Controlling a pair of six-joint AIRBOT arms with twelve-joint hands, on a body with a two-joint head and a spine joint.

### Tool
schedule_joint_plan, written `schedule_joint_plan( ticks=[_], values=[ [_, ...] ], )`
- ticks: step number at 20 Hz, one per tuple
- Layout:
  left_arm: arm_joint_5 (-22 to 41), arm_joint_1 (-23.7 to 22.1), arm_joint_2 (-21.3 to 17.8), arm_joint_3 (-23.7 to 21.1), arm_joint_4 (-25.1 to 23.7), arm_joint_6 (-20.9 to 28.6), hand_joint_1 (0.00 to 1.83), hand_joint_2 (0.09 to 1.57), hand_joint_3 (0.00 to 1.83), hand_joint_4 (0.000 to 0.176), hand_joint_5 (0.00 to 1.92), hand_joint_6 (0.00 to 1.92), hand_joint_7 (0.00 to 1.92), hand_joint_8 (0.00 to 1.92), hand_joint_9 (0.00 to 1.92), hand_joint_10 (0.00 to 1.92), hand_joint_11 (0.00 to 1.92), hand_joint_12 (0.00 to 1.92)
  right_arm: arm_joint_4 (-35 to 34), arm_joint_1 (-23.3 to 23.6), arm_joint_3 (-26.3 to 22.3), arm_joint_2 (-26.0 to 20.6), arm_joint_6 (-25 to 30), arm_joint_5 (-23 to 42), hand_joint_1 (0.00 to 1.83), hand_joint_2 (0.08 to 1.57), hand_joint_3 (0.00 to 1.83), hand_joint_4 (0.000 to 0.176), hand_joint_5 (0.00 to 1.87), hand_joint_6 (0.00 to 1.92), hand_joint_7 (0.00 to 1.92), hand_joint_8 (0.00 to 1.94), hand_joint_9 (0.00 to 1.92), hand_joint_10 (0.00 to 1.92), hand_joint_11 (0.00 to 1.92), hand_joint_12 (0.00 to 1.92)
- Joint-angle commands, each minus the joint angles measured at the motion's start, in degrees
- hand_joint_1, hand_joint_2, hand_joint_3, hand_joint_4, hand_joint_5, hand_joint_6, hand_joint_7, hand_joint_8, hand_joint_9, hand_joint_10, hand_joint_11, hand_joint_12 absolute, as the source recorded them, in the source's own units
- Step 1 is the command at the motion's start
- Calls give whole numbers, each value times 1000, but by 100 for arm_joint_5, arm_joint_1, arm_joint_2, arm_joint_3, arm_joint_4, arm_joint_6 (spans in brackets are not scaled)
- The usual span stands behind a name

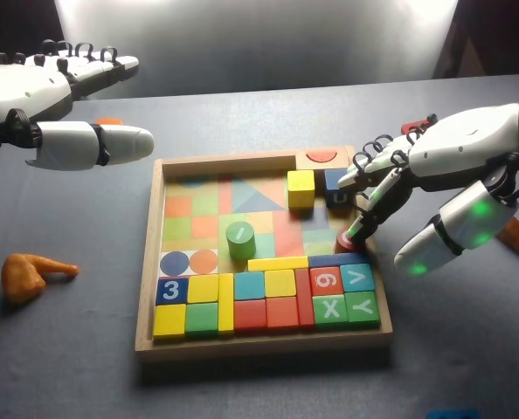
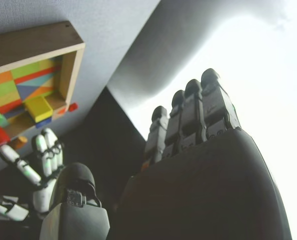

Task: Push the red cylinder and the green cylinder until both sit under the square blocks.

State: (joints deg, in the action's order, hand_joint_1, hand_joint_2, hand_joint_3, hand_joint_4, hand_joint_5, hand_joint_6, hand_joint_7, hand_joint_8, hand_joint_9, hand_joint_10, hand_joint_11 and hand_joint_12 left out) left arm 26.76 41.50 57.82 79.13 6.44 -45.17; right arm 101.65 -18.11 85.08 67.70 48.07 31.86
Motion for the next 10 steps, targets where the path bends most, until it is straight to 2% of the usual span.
schedule_joint_plan(
  ticks=[1,2,4,5,7,9,10],
  values=[
    [692,-34,-46,0,73,6,0,1088,2,95,0,0,0,0,0,0,0,0,-201,4,-11,-69,27,3,236,1086,0,135,587,1,43,0,0,0,0,367],
    [693,-30,-47,0,76,6,0,1087,1,87,0,0,0,0,0,0,0,0,-200,1,-14,-75,31,10,240,1086,0,130,592,2,40,1,0,0,0,414],
    [699,-16,-48,0,86,6,0,1087,1,86,0,0,0,0,0,0,0,0,-198,-7,-24,-90,44,19,241,1087,0,130,593,2,40,2,0,0,0,424],
    [700,-12,-48,0,92,6,0,1080,0,93,0,0,0,0,0,0,0,0,-197,-9,-29,-97,48,25,238,1085,0,140,595,1,32,0,0,0,0,447],
    [701,-7,-48,-2,95,6,0,1075,0,78,0,0,0,0,0,0,12,5,-196,-9,-33,-102,56,29,240,1082,0,136,603,1,41,1,0,0,0,446],
    [701,-6,-48,-3,95,6,0,1088,3,92,0,0,0,0,0,0,19,9,-196,-9,-39,-102,61,40,233,1089,1,142,594,2,31,2,0,0,0,366],
    [701,-6,-48,-4,95,6,0,1066,0,107,0,0,0,0,0,0,27,13,-196,-11,-43,-102,61,42,248,1087,0,138,601,3,30,1,0,0,0,401]
  ],
)
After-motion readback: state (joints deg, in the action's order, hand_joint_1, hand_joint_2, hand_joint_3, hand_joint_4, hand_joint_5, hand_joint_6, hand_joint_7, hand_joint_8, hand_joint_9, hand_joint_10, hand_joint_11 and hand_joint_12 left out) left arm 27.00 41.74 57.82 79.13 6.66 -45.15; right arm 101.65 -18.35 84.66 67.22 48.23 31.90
